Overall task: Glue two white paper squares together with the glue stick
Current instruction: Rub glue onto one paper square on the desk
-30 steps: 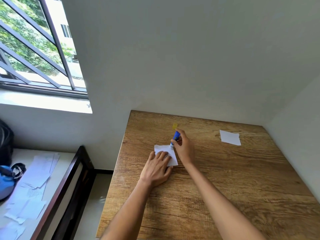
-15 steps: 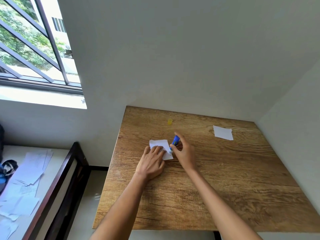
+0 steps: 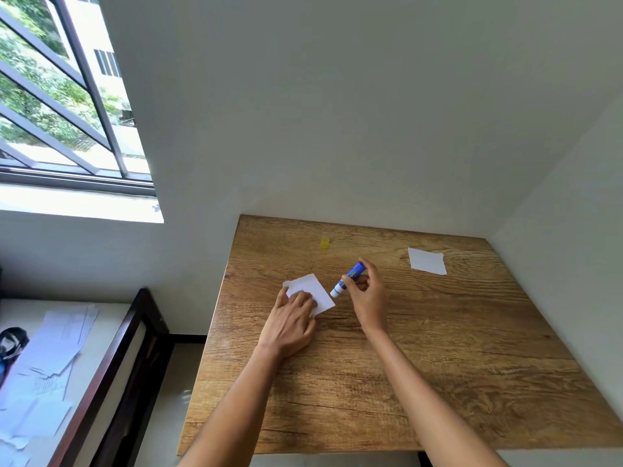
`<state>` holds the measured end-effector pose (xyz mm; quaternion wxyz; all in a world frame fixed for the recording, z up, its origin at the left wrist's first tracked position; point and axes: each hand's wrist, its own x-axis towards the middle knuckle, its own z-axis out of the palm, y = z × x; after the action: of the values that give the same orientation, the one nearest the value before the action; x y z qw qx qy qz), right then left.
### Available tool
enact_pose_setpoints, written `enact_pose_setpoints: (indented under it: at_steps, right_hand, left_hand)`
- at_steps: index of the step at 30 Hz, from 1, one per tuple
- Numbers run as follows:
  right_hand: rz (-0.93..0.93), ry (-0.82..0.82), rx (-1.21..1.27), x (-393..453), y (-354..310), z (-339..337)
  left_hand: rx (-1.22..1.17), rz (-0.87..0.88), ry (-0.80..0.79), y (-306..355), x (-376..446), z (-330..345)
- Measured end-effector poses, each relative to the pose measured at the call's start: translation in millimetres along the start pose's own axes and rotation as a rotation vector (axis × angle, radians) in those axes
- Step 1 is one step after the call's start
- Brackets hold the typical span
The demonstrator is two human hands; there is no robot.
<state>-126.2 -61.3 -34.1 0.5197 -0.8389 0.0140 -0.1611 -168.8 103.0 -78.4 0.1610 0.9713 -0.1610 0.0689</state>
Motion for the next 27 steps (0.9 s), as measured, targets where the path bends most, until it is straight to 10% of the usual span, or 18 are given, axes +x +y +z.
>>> enact_pose_setpoints:
  at_steps: [27]
  right_hand:
    - [-0.230,-0.178,-0.241,23.2,7.0,33.7]
  left_hand:
    - [0.023,-0.050,0.017,-0.4,2.7,4.2]
